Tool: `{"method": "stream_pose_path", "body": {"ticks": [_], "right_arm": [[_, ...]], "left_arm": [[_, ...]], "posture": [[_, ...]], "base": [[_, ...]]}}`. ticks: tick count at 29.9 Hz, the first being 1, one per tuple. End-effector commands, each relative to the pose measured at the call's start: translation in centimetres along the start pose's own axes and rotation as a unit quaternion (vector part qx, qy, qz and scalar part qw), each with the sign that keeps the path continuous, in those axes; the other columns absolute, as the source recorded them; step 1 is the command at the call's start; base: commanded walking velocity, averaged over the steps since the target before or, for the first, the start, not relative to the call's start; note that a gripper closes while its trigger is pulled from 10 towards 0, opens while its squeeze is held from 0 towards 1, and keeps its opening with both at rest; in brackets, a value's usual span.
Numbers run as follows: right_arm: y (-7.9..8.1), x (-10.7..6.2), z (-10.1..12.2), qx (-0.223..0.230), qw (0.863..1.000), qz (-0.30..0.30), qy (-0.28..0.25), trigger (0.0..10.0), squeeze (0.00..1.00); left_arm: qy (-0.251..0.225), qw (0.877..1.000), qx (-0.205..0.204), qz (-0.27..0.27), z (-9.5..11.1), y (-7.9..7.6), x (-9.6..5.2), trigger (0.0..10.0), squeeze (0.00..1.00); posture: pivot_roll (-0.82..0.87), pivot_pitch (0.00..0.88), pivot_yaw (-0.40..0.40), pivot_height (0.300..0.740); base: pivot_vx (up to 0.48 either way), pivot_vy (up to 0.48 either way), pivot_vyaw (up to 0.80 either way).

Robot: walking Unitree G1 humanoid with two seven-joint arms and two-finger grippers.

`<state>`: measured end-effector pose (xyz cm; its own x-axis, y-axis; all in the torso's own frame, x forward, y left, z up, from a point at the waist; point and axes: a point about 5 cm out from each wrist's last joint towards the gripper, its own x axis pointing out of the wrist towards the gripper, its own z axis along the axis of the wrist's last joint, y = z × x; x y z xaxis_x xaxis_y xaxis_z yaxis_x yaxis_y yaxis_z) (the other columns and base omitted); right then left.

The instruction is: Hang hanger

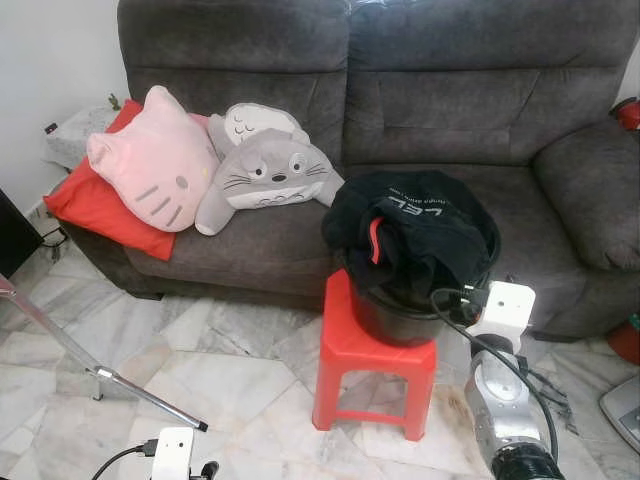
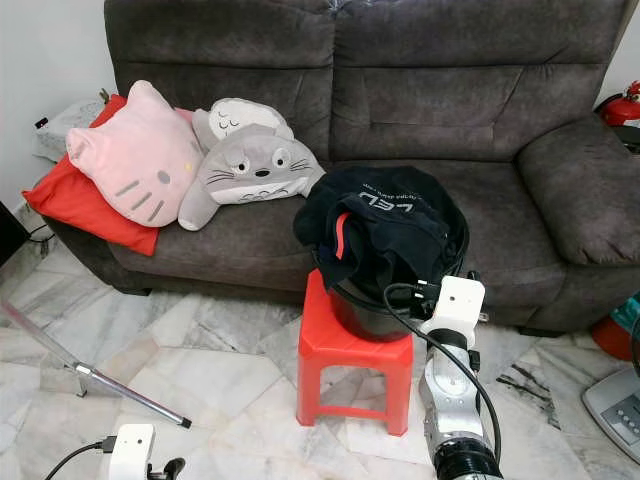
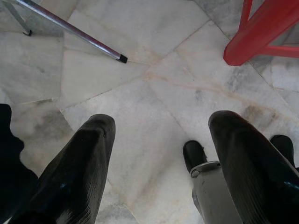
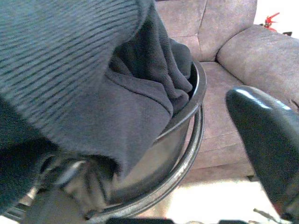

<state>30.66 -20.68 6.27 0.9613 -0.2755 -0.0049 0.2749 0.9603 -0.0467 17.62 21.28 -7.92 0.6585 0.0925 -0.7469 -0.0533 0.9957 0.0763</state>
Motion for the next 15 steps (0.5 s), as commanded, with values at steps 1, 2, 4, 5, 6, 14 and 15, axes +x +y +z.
{"method": "stream_pose_path", "body": {"ticks": [1, 2, 4, 5, 6, 14, 15], "right_arm": [[0.41, 0.07, 0.03, 0.002, 1.000, 0.005, -0.001, 0.0, 0.00], [0.42, 0.08, 0.03, 0.003, 1.000, 0.006, -0.001, 0.0, 0.00], [0.42, 0.10, 0.03, 0.003, 1.000, 0.006, -0.001, 0.0, 0.00], [0.42, 0.10, 0.03, 0.003, 1.000, 0.006, -0.001, 0.0, 0.00], [0.42, 0.10, 0.03, 0.003, 1.000, 0.006, -0.001, 0.0, 0.00], [0.37, 0.26, 0.06, 0.005, 1.000, 0.003, -0.001, 0.0, 0.00], [0.37, 0.26, 0.06, 0.005, 1.000, 0.003, -0.001, 0.0, 0.00]], "left_arm": [[0.015, 1.000, 0.010, 0.006, -0.84, 0.34, -0.24, 10.0, 0.00], [0.016, 1.000, 0.011, 0.006, -0.86, 0.33, -0.25, 10.0, 0.00], [0.016, 1.000, 0.011, 0.005, -0.90, 0.32, -0.26, 10.0, 0.00], [0.016, 1.000, 0.011, 0.005, -0.90, 0.32, -0.26, 10.0, 0.00], [0.016, 1.000, 0.011, 0.005, -0.90, 0.32, -0.26, 10.0, 0.00], [0.017, 1.000, 0.013, 0.004, -0.91, 0.31, -0.26, 10.0, 0.00], [0.017, 1.000, 0.013, 0.004, -0.91, 0.31, -0.26, 10.0, 0.00]], "posture": [[-0.20, 0.000, 0.091, 0.740], [-0.20, 0.000, 0.091, 0.740], [-0.20, 0.000, 0.090, 0.740], [-0.20, 0.000, 0.090, 0.740], [-0.20, 0.000, 0.090, 0.740], [-0.20, 0.000, 0.090, 0.740], [-0.20, 0.000, 0.090, 0.740]], "base": [[0.000, 0.000, 0.00], [0.000, 0.000, 0.00], [0.000, 0.000, 0.00], [0.000, 0.000, 0.00], [0.000, 0.000, 0.00], [0.000, 0.000, 0.00], [0.000, 0.000, 0.00]]}}
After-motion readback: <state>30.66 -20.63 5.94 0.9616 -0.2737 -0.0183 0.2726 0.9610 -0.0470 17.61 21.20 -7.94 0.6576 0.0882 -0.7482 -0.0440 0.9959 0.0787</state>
